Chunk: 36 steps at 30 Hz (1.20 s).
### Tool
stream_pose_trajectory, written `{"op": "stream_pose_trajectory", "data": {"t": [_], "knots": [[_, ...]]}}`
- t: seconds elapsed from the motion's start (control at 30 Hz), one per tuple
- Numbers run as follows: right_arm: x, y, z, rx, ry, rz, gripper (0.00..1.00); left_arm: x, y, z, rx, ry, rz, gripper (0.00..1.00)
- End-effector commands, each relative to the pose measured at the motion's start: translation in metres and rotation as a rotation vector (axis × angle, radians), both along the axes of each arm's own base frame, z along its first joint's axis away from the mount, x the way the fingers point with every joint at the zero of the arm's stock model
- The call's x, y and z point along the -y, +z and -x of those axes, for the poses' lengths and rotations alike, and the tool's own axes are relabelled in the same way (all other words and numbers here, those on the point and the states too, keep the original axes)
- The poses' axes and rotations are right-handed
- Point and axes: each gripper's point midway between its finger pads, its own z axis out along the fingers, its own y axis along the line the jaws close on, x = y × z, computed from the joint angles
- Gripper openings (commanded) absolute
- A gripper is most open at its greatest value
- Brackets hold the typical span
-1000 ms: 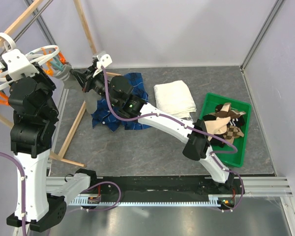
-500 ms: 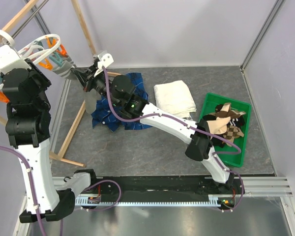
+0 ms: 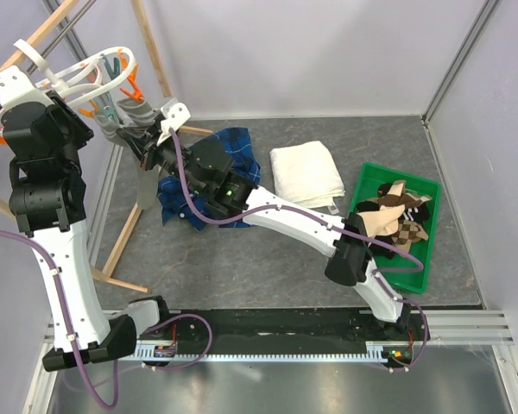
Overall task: Remove the socks clipped to the hanger
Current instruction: Remove the sock from the hanger.
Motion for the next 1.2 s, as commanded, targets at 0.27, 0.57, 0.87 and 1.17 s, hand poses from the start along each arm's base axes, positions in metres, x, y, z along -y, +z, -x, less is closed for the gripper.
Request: {"op": "stream_pose_trajectory", "data": {"t": [0.27,0.57,0.87,1.17], "knots": [[0.009,0.045,0.044,0.082,0.034,-0.051,0.00,0.029,0.025,0.003,0.094,-0.152,0.051,0.50],[0.007,0.051,0.045,0.061,-0.003,-0.065,0.00,0.045,0.019,0.012,0.054,-0.228,0.078,0.53],[0.008,0.047,0.040,0.022,-0.034,-0.073,0.00,0.063,0.048,0.048,0.140,-0.288,0.073,0.56],[0.007,0.047,0.036,0.001,-0.047,-0.078,0.00,0.071,0.019,0.069,0.150,-0.307,0.048,0.58]]}}
